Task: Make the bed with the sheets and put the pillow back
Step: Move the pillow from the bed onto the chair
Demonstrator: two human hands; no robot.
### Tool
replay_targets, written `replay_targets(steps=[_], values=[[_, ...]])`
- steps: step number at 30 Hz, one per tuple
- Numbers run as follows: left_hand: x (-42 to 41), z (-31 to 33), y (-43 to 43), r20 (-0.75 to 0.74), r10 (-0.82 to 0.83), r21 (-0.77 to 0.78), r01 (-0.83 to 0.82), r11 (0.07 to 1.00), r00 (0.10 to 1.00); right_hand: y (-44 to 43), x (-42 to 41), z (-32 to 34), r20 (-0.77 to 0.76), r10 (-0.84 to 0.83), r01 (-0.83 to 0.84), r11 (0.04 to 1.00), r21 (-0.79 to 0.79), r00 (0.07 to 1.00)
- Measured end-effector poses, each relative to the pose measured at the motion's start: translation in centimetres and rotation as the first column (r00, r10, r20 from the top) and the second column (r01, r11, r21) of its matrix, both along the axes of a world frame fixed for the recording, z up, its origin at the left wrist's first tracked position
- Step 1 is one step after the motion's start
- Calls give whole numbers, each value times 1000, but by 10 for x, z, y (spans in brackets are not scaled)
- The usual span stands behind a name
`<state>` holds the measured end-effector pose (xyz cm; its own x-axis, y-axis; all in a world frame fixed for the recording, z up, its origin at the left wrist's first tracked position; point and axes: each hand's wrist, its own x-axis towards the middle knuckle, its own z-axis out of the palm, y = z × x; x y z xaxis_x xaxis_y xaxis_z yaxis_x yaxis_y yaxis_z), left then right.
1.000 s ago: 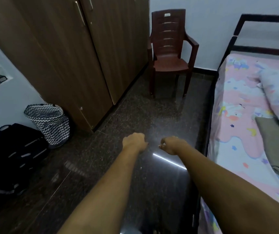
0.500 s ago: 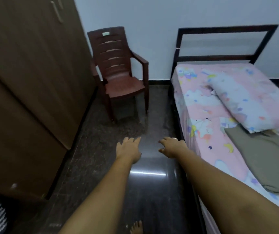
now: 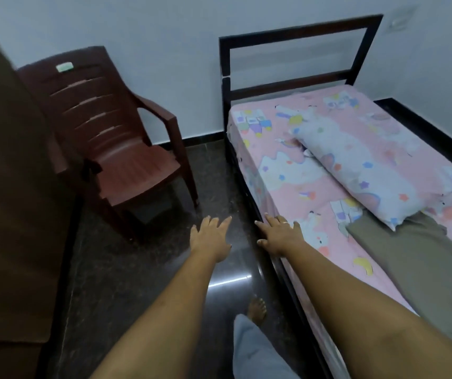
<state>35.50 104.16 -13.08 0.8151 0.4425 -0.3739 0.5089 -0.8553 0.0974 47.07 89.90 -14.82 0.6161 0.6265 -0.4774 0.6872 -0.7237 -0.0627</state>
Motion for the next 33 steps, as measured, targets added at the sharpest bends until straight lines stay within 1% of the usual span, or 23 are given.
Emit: replay_targets(steps=[4, 7, 11, 15, 17, 19, 21, 23, 26, 28, 30, 33], values=[[103, 10, 53, -36, -33, -22, 33, 999, 999, 47, 100, 7, -19, -68, 69, 996, 53, 997], [191, 28, 81, 30, -50, -35, 51, 998, 998, 66, 174, 22, 33, -104, 102, 994, 50, 994], [290, 41, 92, 114, -81, -153, 98, 983, 990, 74, 258, 38, 49, -199, 198, 980, 27, 979], [378, 28, 94, 77, -145, -222, 159, 962, 986, 67, 330, 41, 62, -316, 315, 949, 24, 947], [426, 15, 90, 69, -207, -269, 218, 938, 976, 58, 363, 36, 74, -387, 385, 922, 35, 919], [472, 3, 84, 49, -310, -297, 310, 903, 949, 44, 394, 29, 58, -479, 479, 878, 22, 876], [520, -9, 77, 52, -435, -298, 429, 852, 899, 30, 426, 18, 38, -592, 593, 805, -11, 805], [566, -17, 76, 35, -510, -319, 493, 809, 859, 23, 453, 9, 6, -690, 690, 723, -43, 724], [618, -36, 82, 12, -537, -359, 505, 785, 843, 27, 484, -5, -45, -782, 781, 624, -45, 622], [645, -53, 83, -8, -523, -399, 477, 783, 852, 37, 502, -14, -100, -834, 837, 547, -22, 542], [660, -63, 79, -26, -494, -457, 430, 779, 869, 46, 512, -21, -138, -856, 864, 503, -3, 498], [676, -76, 65, -108, -458, -535, 336, 775, 882, 43, 525, -27, -140, -881, 889, 458, -15, 451]])
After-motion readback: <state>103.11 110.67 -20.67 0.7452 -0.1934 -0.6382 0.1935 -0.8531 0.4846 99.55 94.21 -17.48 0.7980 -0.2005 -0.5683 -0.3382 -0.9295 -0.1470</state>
